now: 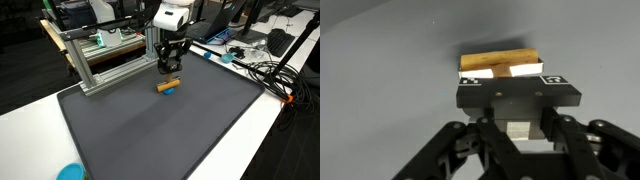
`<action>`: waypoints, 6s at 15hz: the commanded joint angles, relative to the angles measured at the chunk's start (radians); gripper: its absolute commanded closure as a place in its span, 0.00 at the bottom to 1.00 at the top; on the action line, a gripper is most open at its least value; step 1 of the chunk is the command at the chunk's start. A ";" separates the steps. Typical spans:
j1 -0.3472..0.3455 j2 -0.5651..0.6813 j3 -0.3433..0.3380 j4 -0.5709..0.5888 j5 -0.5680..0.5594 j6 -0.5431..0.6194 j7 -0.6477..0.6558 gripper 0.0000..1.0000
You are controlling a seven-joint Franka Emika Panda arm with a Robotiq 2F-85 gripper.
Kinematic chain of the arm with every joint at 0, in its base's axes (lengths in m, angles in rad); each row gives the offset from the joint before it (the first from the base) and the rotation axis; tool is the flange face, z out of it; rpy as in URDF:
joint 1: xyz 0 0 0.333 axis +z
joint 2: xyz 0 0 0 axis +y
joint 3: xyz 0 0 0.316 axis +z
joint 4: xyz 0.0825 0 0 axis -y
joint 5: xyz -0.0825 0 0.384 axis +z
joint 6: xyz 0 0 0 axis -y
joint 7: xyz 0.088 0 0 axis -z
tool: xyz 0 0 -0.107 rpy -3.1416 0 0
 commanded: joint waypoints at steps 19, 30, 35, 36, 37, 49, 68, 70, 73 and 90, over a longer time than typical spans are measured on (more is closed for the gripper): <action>0.079 0.080 -0.082 -0.005 -0.098 0.207 0.404 0.78; 0.103 0.086 -0.098 0.007 -0.172 0.195 0.634 0.78; 0.106 0.084 -0.101 0.009 -0.205 0.211 0.695 0.78; 0.106 0.084 -0.102 0.010 -0.212 0.215 0.705 0.78; 0.106 0.084 -0.103 0.011 -0.222 0.220 0.716 0.78; 0.045 0.040 -0.029 -0.024 -0.126 0.173 0.457 0.78; 0.065 -0.124 0.013 -0.142 -0.056 0.291 0.178 0.78; 0.064 -0.131 0.011 -0.151 -0.054 0.302 0.180 0.78; 0.041 -0.215 0.020 -0.192 -0.012 0.295 0.116 0.78; 0.072 -0.130 0.004 0.190 -0.122 -0.292 0.831 0.78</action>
